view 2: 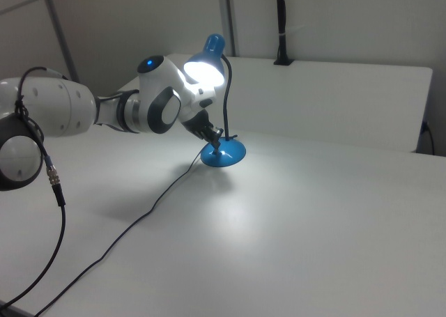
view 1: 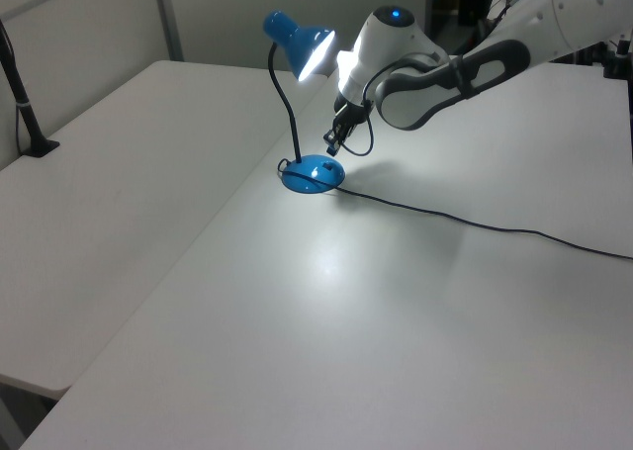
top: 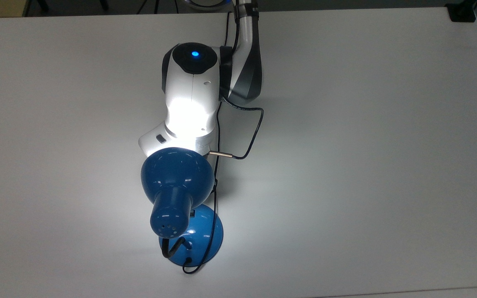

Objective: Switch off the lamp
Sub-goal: 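Press the switch on the lamp base with the gripper fingers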

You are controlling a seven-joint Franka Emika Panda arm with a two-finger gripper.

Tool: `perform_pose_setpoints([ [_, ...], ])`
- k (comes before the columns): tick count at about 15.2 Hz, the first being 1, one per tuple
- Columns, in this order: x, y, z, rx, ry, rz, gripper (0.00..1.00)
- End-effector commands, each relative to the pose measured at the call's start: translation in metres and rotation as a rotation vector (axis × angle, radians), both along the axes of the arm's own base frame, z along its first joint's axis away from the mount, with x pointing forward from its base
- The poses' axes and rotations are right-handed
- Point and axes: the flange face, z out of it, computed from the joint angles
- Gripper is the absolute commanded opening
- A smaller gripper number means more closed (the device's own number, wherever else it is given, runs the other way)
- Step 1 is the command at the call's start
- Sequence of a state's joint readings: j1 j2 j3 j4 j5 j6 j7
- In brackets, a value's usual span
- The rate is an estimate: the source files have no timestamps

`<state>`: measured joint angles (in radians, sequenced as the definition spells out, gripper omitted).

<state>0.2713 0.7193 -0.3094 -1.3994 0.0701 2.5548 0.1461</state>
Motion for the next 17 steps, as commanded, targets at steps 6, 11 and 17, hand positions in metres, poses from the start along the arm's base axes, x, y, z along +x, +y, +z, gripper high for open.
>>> perform_pose_setpoints([
  [6,0.005,0.021,-0.027,-0.005,-0.013,0.02,0.0],
  [11,-0.002,0.024,-0.052,-0.038,0.032,0.04,0.0],
  [17,-0.025,0.021,-0.038,-0.053,0.069,0.082,0.0],
])
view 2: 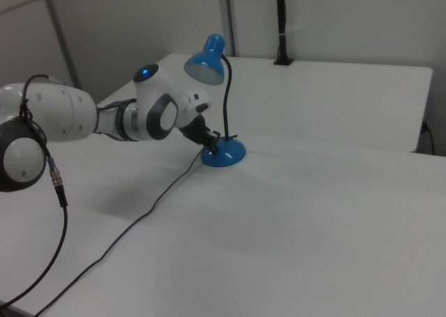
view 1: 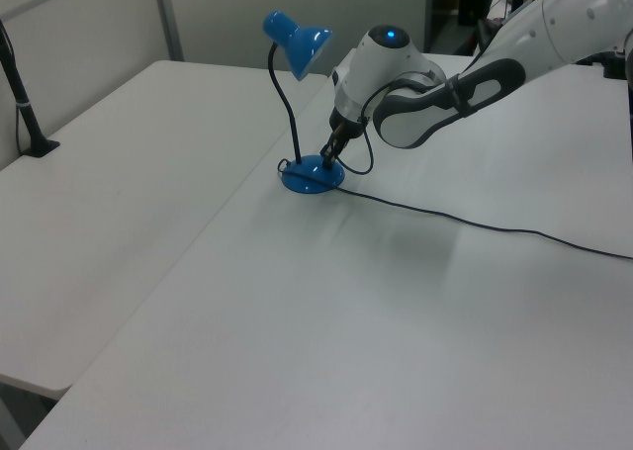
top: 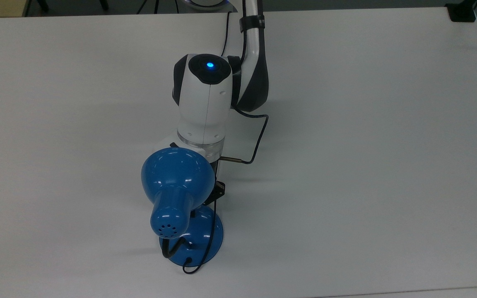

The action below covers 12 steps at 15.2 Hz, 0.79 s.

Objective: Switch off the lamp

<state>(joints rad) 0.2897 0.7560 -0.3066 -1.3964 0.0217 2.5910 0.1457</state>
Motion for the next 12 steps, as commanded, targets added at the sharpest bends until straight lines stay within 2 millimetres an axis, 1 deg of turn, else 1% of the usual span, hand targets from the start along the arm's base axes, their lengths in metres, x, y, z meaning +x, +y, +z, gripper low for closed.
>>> perform_pose_setpoints([
  [1,-0.037,0.0,-0.006,-0.004,0.079,0.042,0.0],
  [4,-0.063,-0.01,0.025,0.016,0.096,0.056,0.0],
  [5,-0.07,-0.012,0.035,0.023,0.132,0.053,0.0],
  [7,-0.085,-0.021,0.064,0.045,0.244,0.025,0.0],
  [8,-0.095,-0.025,0.083,0.059,0.288,0.016,0.03],
  [9,-0.105,-0.03,0.102,0.073,0.328,0.007,0.17],
  [10,-0.116,-0.032,0.118,0.085,0.373,-0.003,0.51],
  [11,-0.125,-0.036,0.13,0.088,0.414,-0.011,0.8],
  [12,-0.133,-0.041,0.142,0.094,0.446,-0.017,1.0],
])
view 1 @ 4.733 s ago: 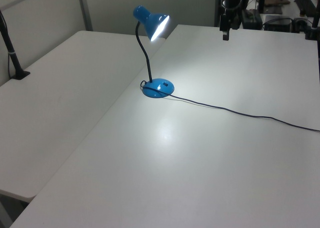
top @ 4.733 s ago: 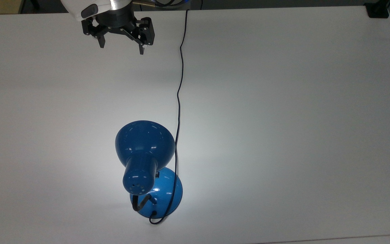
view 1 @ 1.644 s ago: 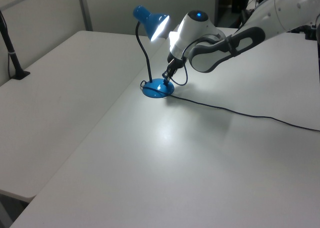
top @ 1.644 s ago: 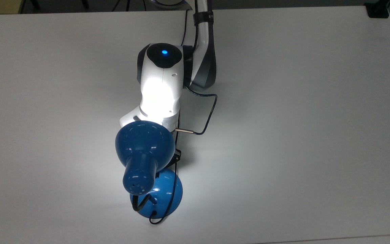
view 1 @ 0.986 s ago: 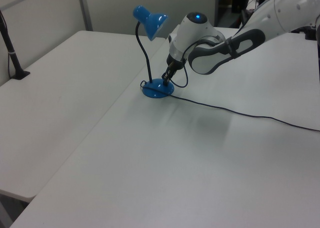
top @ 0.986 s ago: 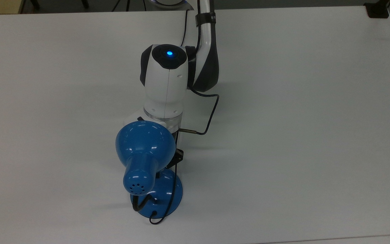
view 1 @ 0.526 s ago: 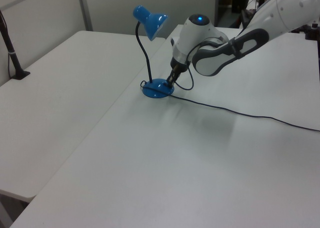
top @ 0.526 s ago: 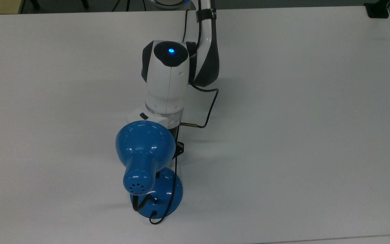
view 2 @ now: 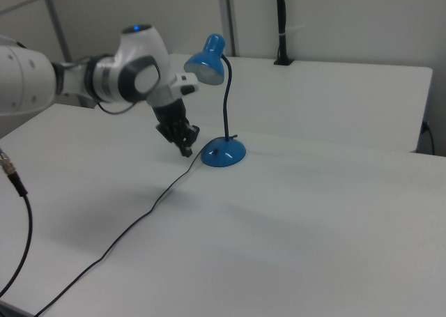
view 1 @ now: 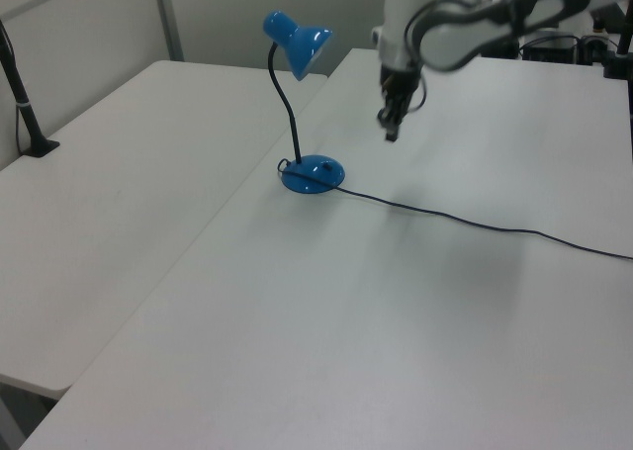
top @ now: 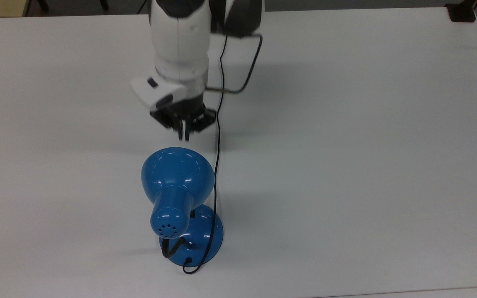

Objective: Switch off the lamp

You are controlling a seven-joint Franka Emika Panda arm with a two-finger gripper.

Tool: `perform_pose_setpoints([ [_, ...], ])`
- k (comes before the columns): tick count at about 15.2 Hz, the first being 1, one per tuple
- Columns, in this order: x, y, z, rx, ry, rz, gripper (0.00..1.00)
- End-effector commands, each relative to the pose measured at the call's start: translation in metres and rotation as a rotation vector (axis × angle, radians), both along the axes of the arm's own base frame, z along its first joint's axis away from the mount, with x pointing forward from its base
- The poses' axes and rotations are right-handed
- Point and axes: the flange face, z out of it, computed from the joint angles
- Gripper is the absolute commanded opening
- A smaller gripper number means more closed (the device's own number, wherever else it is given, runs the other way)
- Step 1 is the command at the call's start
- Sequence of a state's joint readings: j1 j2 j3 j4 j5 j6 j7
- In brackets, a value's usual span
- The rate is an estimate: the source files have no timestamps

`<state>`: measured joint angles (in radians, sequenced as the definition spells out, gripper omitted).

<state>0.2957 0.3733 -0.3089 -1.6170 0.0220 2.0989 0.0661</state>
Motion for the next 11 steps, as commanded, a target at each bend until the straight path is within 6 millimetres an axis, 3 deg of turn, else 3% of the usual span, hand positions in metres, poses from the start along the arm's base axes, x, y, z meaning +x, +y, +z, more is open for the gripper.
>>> perform_pose_setpoints([
  [1,-0.049,-0.018,0.049,0.031,0.12,0.005,1.0],
  [4,-0.076,-0.044,0.088,0.042,0.168,0.071,1.0],
  [6,-0.083,-0.053,0.105,0.049,0.187,0.061,1.0],
  [11,-0.084,-0.057,0.107,0.054,0.194,0.049,1.0],
])
